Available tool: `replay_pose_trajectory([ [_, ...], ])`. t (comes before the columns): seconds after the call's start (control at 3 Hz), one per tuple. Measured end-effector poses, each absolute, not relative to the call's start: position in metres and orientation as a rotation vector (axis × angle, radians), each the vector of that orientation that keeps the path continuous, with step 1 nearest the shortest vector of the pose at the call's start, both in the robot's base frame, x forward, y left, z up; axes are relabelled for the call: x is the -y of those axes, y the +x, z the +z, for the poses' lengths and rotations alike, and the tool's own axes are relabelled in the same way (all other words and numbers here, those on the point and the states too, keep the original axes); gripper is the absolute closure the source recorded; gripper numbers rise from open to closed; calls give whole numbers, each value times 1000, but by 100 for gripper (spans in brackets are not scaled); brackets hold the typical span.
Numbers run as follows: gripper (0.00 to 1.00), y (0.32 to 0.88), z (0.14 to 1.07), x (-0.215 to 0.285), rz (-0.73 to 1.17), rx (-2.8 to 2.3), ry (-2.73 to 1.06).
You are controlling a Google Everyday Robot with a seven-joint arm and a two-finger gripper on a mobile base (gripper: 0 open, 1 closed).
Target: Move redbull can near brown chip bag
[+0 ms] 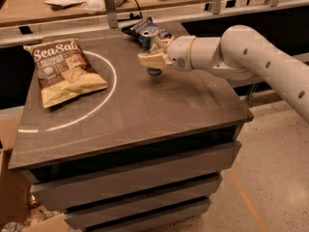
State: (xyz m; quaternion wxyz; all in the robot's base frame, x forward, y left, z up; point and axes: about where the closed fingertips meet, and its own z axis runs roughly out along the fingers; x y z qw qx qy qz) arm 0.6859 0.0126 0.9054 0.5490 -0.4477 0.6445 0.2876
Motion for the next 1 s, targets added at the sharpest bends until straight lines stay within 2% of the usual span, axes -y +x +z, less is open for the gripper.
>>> replay_pose_trajectory([
  [1.0, 100, 699, 897, -96, 768, -1530, -1069],
])
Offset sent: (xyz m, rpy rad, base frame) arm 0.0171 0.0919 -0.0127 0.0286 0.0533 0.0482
